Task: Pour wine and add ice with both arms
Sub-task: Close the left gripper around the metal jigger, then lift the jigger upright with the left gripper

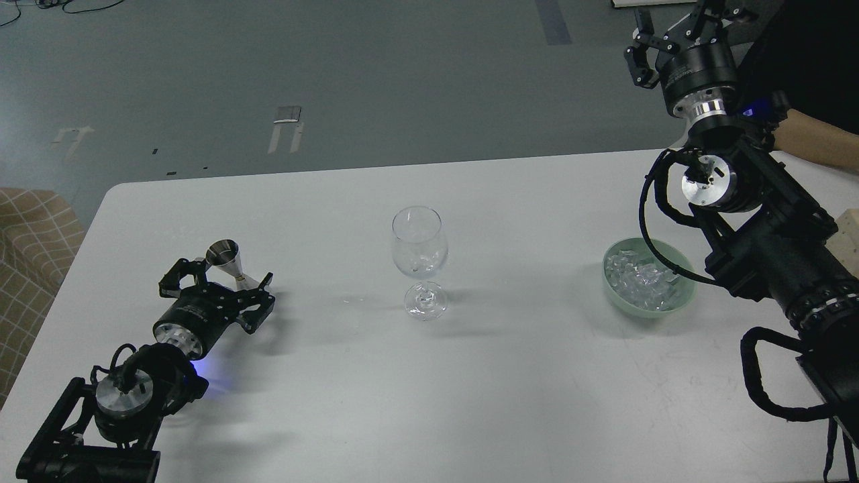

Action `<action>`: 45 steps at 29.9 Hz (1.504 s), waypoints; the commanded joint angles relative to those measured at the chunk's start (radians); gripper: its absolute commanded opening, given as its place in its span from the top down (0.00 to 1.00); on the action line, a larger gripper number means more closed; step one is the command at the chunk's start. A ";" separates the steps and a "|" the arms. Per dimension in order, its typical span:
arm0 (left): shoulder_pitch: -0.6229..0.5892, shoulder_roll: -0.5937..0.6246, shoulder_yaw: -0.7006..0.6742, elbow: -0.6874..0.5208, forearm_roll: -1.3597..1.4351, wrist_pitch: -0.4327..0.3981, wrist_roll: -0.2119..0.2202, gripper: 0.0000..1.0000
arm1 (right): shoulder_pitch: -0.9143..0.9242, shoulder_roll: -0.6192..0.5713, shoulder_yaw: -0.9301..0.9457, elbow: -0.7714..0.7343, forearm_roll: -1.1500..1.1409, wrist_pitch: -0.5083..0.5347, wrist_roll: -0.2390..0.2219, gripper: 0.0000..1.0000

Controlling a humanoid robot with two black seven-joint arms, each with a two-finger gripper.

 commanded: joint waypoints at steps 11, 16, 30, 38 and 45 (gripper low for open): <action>-0.033 -0.002 0.004 0.046 0.006 -0.005 -0.037 0.31 | 0.003 -0.001 -0.022 0.001 0.000 0.000 0.000 0.00; -0.033 -0.007 0.004 0.046 0.005 -0.008 -0.035 0.33 | 0.003 -0.001 -0.022 0.001 0.000 0.000 0.000 0.00; -0.033 -0.008 0.004 0.052 0.005 -0.046 -0.037 0.54 | 0.005 -0.001 -0.024 0.000 0.000 0.000 0.000 0.00; -0.033 -0.010 0.001 0.052 0.003 -0.048 -0.029 0.68 | 0.005 -0.001 -0.024 0.000 0.000 0.000 0.000 0.00; -0.033 -0.019 0.001 0.052 0.001 -0.069 -0.028 0.80 | 0.006 -0.001 -0.024 0.000 0.000 0.000 0.000 0.00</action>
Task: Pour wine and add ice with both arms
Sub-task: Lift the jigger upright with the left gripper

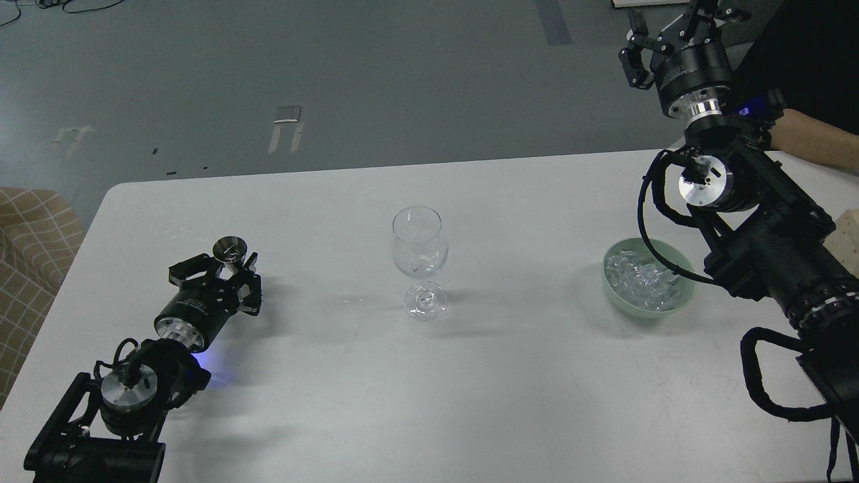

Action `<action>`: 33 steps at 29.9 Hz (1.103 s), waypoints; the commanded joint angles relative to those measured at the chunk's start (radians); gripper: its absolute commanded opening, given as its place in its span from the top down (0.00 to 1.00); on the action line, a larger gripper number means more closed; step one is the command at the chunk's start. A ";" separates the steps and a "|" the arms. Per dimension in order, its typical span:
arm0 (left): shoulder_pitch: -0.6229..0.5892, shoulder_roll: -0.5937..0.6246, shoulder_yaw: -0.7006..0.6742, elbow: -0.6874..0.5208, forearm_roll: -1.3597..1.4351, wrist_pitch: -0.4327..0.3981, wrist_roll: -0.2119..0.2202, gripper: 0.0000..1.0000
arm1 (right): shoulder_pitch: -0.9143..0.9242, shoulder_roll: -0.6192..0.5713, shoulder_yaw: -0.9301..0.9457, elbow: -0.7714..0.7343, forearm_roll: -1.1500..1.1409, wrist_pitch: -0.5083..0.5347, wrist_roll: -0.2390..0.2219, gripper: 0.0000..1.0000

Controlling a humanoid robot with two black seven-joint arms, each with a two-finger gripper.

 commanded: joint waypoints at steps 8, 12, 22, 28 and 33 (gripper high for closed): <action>-0.005 -0.006 -0.003 0.000 -0.003 -0.020 0.003 0.87 | 0.000 0.000 0.000 0.000 0.000 -0.002 0.000 0.00; -0.008 -0.006 -0.008 -0.003 -0.013 -0.023 0.003 0.87 | 0.000 0.000 0.000 0.000 0.000 -0.002 0.000 0.00; -0.060 -0.020 -0.011 -0.018 -0.018 -0.018 0.004 0.93 | 0.003 0.000 0.000 0.000 0.000 -0.002 0.000 0.00; -0.080 -0.017 -0.004 -0.069 -0.017 -0.006 0.020 1.00 | 0.003 -0.001 0.000 0.000 0.000 -0.002 0.000 0.00; -0.078 -0.007 -0.001 -0.152 -0.015 0.049 0.040 1.00 | 0.003 -0.001 0.000 0.000 0.000 -0.002 0.000 0.00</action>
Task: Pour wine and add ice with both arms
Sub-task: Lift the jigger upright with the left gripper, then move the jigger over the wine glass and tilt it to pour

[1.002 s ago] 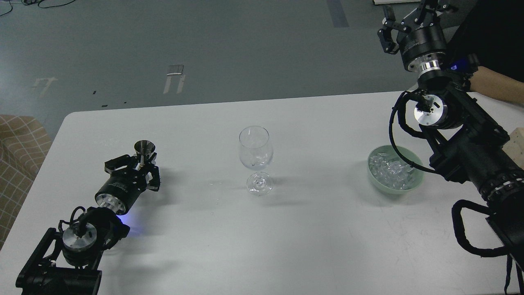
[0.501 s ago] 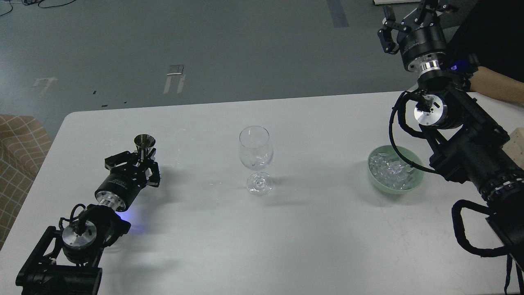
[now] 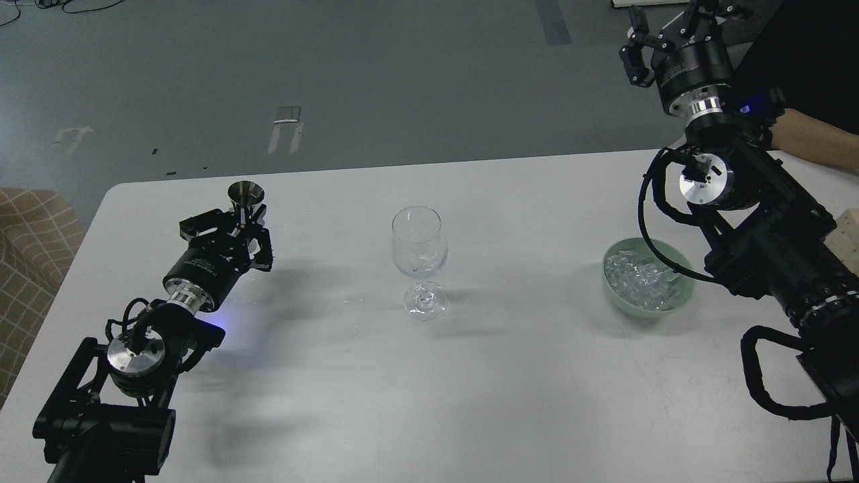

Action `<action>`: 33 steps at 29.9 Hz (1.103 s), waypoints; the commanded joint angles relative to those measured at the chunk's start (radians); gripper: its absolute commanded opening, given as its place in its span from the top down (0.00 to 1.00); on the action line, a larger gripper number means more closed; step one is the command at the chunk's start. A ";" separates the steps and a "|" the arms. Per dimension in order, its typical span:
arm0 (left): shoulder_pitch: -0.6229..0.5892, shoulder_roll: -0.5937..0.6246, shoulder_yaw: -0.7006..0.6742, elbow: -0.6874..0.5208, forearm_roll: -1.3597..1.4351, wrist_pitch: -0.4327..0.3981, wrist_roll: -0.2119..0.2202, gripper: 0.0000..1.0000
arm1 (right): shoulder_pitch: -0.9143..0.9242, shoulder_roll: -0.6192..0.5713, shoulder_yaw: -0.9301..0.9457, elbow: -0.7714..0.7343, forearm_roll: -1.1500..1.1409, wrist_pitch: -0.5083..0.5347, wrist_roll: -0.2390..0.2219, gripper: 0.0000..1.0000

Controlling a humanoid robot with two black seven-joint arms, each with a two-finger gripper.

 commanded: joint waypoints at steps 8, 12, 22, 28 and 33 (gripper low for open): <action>0.016 0.037 0.003 -0.225 0.005 0.144 0.068 1.00 | -0.002 0.001 0.000 0.000 0.000 0.000 0.000 0.00; 0.021 0.043 0.003 -0.294 0.008 0.191 0.089 1.00 | -0.002 0.001 0.000 0.000 0.000 0.000 0.000 0.00; 0.098 0.051 0.006 -0.467 0.017 0.250 0.129 1.00 | -0.005 0.001 0.000 0.002 0.000 0.000 0.000 0.00; 0.111 0.052 0.038 -0.527 0.019 0.312 0.129 1.00 | -0.005 0.003 0.000 0.003 0.000 0.000 0.000 0.00; 0.101 0.033 0.089 -0.553 0.074 0.368 0.129 1.00 | -0.006 0.004 0.000 0.003 0.000 0.000 0.000 0.00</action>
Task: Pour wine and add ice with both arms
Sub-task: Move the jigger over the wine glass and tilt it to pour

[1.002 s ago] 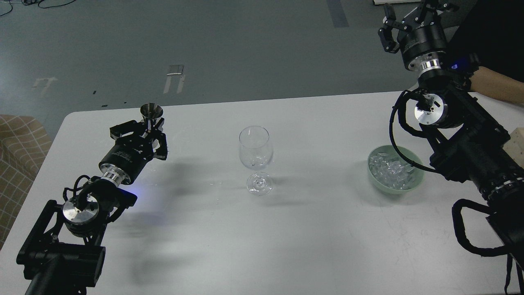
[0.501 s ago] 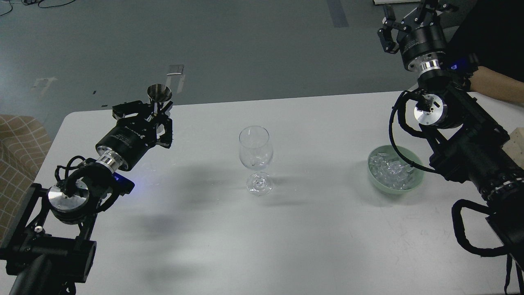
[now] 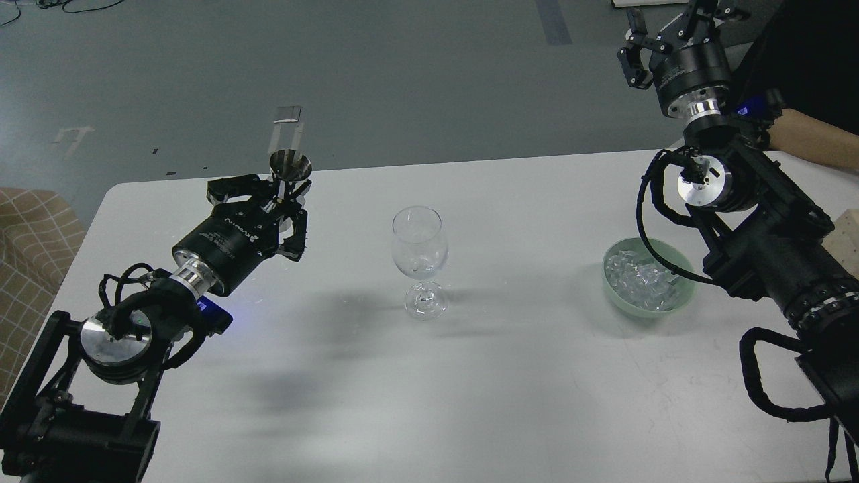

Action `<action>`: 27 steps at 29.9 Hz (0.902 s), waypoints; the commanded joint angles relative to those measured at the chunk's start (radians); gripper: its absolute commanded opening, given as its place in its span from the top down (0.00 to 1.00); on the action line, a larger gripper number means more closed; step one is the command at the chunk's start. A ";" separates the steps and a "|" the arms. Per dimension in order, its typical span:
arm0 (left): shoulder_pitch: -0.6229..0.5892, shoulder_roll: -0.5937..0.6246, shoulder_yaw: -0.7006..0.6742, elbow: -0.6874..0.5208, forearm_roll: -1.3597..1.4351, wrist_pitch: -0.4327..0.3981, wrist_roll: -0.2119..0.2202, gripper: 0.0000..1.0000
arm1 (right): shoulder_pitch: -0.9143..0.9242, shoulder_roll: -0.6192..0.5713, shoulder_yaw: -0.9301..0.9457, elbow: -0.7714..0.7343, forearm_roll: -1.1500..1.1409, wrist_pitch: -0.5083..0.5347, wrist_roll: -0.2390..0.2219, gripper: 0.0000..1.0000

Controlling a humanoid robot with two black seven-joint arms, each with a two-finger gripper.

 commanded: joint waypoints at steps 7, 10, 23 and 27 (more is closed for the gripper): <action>-0.047 -0.034 0.112 -0.013 0.103 0.064 -0.002 1.00 | -0.001 -0.004 0.000 0.000 0.000 0.000 0.000 0.00; -0.073 -0.040 0.147 -0.011 0.152 0.085 0.000 1.00 | -0.002 -0.005 0.002 0.000 0.000 0.000 0.000 0.00; -0.102 -0.042 0.167 -0.011 0.259 0.121 0.037 1.00 | -0.001 -0.005 0.002 0.000 0.000 0.000 0.000 0.00; -0.102 -0.040 0.186 -0.013 0.279 0.122 0.037 1.00 | -0.001 -0.005 0.002 0.000 0.000 0.000 0.000 0.00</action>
